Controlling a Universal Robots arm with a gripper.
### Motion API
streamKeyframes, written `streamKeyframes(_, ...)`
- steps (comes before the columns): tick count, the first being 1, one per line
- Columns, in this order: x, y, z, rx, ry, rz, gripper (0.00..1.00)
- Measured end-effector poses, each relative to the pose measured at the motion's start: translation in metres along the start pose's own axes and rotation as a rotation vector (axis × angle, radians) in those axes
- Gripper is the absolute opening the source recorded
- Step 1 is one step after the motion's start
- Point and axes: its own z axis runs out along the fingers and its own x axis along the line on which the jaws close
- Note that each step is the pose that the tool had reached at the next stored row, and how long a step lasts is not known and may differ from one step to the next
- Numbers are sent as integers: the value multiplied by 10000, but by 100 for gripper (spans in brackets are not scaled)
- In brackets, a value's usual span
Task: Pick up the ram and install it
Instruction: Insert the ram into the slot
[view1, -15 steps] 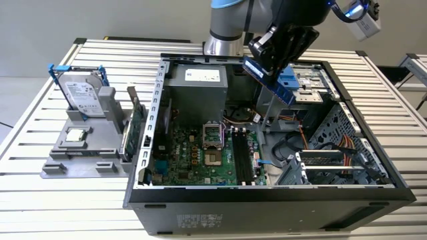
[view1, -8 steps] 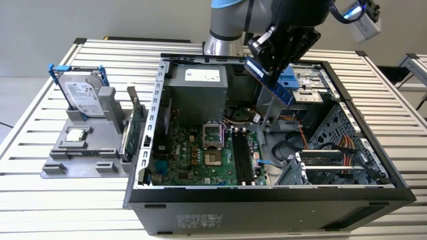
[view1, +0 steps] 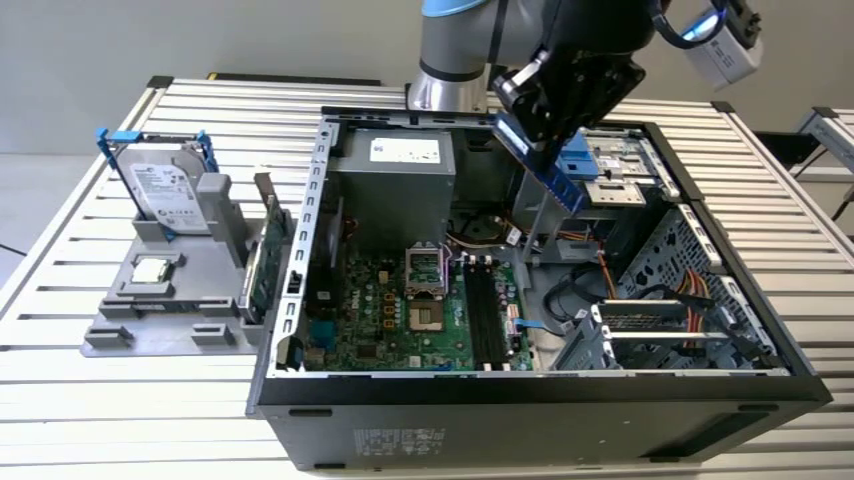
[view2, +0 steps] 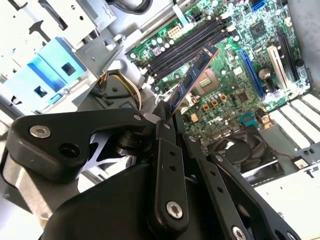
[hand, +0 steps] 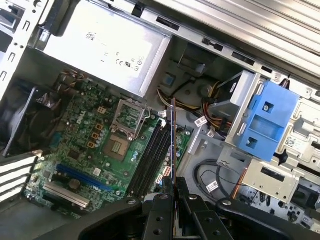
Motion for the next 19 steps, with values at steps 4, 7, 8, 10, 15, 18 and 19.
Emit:
streamKeyframes(4,0,0,0,1,-23,407,0)
streamKeyframes(7,1,-1,0,2,-40,708,0)
streamKeyframes(8,1,-1,0,3,-45,800,0)
streamKeyframes(10,1,-2,0,3,-57,1006,0)
streamKeyframes(15,2,-4,0,4,-85,1498,0)
streamKeyframes(18,3,-6,0,5,-101,1786,0)
streamKeyframes(19,3,-6,0,6,-107,1883,0)
